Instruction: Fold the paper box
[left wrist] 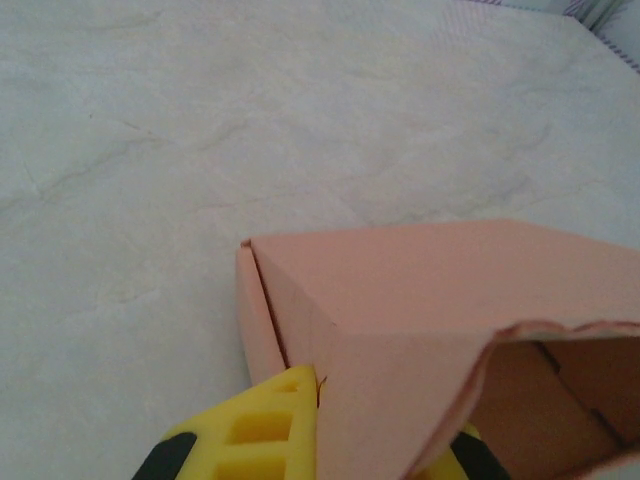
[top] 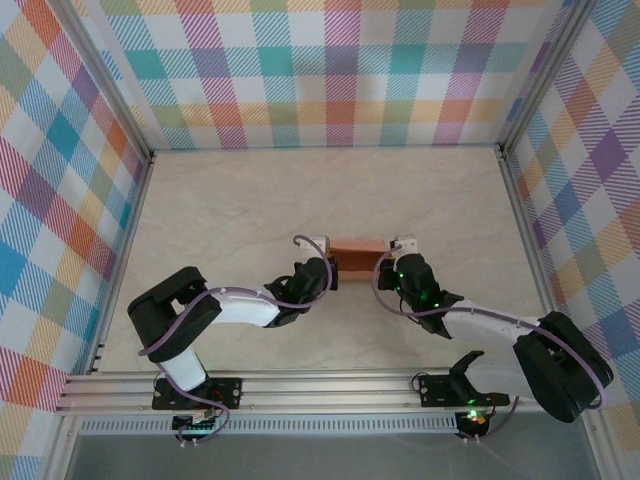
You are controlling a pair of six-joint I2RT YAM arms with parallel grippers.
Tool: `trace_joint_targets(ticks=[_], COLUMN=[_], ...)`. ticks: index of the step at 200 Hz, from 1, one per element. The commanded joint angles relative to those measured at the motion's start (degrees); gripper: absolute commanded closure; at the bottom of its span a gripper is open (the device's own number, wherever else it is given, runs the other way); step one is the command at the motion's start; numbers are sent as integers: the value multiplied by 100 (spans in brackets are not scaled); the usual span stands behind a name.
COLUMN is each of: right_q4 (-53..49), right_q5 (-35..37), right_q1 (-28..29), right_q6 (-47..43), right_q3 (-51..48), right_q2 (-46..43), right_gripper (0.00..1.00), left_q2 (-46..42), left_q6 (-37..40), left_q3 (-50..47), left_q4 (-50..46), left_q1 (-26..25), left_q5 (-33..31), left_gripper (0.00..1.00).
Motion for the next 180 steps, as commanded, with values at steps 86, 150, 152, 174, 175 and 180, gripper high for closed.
trace_joint_targets(ticks=[86,150,152,174,175,180], right_q4=[-699,-2171,-2220,-2974,-2987,-3161], right_q5=[-230,-254,-248,-12,-13,-43], right_q1=[49,49,49,41,41,41], right_q6=[-450,-374,-337,88,104,153], right_q3=[-213,462,516,1241,1274,1430], right_q2=[-1524,-2906,-2884,-2169,-2122,-1907], right_gripper=[37,24,24,23,23,23], left_q2=[242,186,186,177,173,165], left_q6=[-178,-194,-194,-169,-169,-169], left_q3=[-204,-213,-218,-306,-312,-332], left_q4=[-143,-235,-234,-113,-108,-95], left_q1=[-169,-169,-169,-169,-169,-169], left_q5=[-553,-473,-461,-321,-321,-297], left_gripper=[100,100,100,98,97,95])
